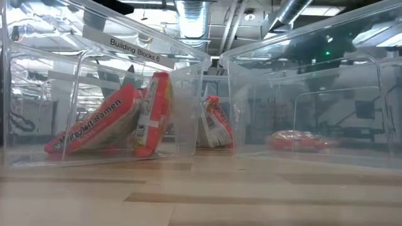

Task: Sort Maruchan noodles
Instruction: Put the orange noodle pack into the bottom right transparent container

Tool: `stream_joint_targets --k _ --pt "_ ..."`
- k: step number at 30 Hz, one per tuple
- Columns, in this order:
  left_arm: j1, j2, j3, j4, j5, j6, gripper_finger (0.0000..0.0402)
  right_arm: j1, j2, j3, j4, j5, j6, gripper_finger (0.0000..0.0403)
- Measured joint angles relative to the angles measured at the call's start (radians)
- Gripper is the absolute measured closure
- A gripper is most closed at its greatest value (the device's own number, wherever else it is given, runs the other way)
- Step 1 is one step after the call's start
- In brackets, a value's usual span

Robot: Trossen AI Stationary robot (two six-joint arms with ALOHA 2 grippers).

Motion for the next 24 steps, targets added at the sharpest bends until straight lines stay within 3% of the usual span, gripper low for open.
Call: stream_joint_targets --k 6,12,17,24 --pt "0.000 -0.005 -0.001 -0.018 -0.001 -0.020 0.0203 -0.112 0.126 0.002 0.128 -0.053 0.011 0.0208" --pt "0.000 0.021 -0.001 -0.035 -0.002 -0.041 0.0203 -0.152 0.260 0.001 0.181 -0.052 0.076 0.0208" --pt "0.000 0.030 -0.001 -0.043 -0.021 -0.049 0.0203 -0.137 0.328 0.028 0.197 0.038 0.131 0.0208" --pt "-0.001 0.031 -0.001 -0.077 -0.026 -0.063 0.0203 -0.131 0.356 0.038 0.186 0.082 0.142 0.0208"
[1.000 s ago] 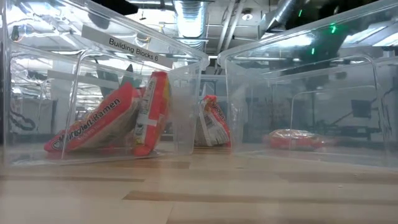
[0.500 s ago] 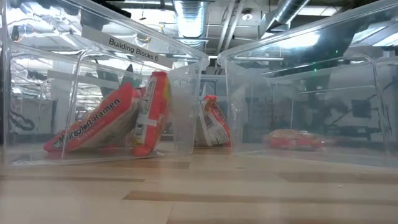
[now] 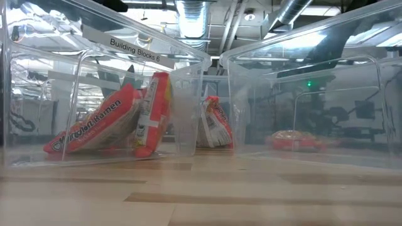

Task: Sort Maruchan noodles
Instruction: Put the orange noodle pack into the bottom right transparent container

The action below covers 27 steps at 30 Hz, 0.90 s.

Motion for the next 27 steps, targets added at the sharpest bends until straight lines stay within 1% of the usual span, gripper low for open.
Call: stream_joint_targets --k 9,17,21,27 --pt "0.000 0.000 0.000 0.000 0.000 0.000 0.0203 0.045 0.065 0.003 0.043 0.085 0.077 0.0208" --pt "0.000 0.000 0.000 -0.012 -0.001 0.000 0.0203 0.054 0.076 0.002 0.065 0.089 0.088 0.0213" --pt "0.000 0.000 0.000 -0.012 -0.001 0.000 0.0203 0.054 0.076 0.002 0.066 0.086 0.088 0.0235" --pt "0.000 0.000 0.000 -0.012 -0.001 0.000 0.0203 0.054 0.076 0.002 0.068 0.081 0.080 0.0288"
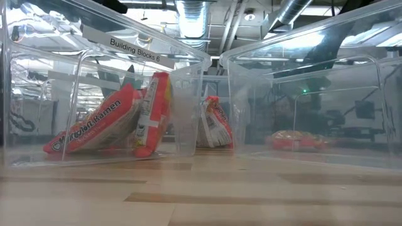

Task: Sort Maruchan noodles
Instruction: Put the orange noodle pack into the bottom right transparent container

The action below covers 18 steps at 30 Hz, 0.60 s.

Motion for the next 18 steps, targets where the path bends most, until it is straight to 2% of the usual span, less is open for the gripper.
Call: stream_joint_targets --k 9,18 --pt "0.000 0.000 0.000 0.000 0.000 0.000 0.0203 0.005 0.000 -0.002 -0.004 0.000 -0.049 0.0388" --pt "0.000 0.000 0.000 0.000 0.000 0.000 0.0203 0.013 0.000 -0.002 -0.007 -0.002 -0.109 0.0396"
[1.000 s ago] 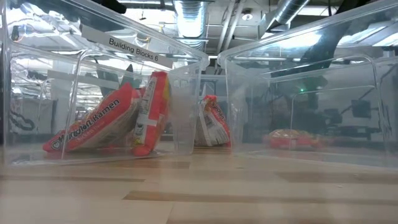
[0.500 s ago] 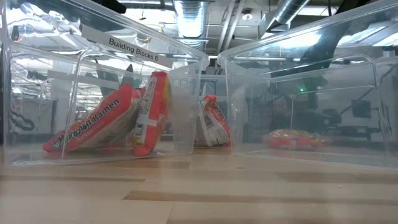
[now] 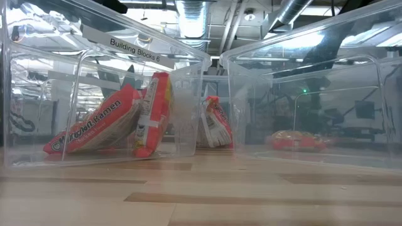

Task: Sort Maruchan noodles
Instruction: Put the orange noodle pack into the bottom right transparent container

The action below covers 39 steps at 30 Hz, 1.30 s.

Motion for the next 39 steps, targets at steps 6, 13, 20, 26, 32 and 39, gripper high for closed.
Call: stream_joint_targets --k 6,13,20,26,32,39 --pt "0.000 0.000 0.000 -0.001 0.000 0.001 0.0203 0.025 0.001 -0.001 -0.004 0.007 -0.048 0.0397" --pt "0.000 0.000 0.000 -0.008 0.000 0.001 0.0203 0.069 0.001 -0.002 -0.014 0.017 -0.105 0.0397" --pt "0.000 0.000 0.000 -0.008 0.000 0.000 0.0203 0.100 0.001 -0.001 -0.041 0.022 -0.150 0.0397" --pt "0.000 0.000 0.000 -0.008 0.000 0.004 0.0203 0.112 0.000 0.000 -0.058 0.021 -0.189 0.0396" --pt "0.000 0.000 0.000 -0.008 0.000 0.003 0.0203 0.112 -0.001 0.000 -0.064 0.004 -0.216 0.0396" --pt "0.000 0.000 0.000 -0.008 0.000 0.003 0.0203 0.119 -0.002 0.001 -0.100 -0.030 -0.228 0.0396"
